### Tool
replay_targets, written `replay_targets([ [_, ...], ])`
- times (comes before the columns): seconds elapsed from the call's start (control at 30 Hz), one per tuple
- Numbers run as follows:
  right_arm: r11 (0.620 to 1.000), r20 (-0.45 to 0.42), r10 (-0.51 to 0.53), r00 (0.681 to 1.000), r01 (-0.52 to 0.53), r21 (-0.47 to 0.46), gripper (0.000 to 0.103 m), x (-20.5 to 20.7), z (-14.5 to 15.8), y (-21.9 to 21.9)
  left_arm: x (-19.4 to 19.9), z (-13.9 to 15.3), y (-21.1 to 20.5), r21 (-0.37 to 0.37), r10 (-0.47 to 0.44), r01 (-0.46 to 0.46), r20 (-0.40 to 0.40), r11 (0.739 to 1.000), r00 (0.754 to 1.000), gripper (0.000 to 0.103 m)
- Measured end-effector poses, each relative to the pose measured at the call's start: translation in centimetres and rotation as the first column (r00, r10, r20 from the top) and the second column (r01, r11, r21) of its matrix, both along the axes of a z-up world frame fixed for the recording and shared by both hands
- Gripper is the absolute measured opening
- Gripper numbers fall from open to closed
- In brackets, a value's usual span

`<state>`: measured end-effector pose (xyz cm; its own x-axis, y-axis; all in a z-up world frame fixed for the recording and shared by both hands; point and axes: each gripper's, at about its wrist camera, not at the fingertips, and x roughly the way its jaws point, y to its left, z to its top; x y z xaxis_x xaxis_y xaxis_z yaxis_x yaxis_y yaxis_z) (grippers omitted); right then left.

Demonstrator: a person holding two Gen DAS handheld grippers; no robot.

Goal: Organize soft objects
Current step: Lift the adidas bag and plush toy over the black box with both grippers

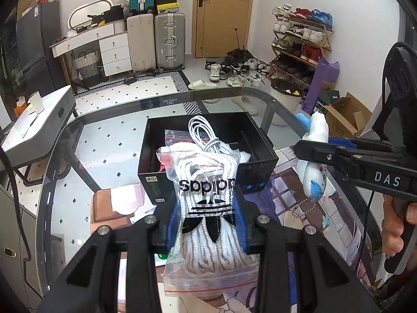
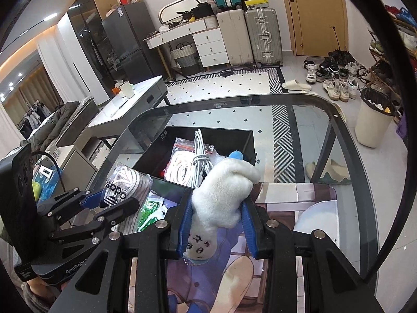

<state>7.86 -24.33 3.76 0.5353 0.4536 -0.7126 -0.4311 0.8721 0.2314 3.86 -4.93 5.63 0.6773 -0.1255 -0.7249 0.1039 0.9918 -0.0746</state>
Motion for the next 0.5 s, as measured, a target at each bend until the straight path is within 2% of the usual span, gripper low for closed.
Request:
replay_targets([
  [0.5, 1.0, 0.029, 0.027, 0.999, -0.027, 0.003, 0.035, 1.5, 1.6, 1.5, 1.5, 1.4, 2.0, -0.018, 0.022, -0.022, 0.023, 1.0, 0.999, 0.035],
])
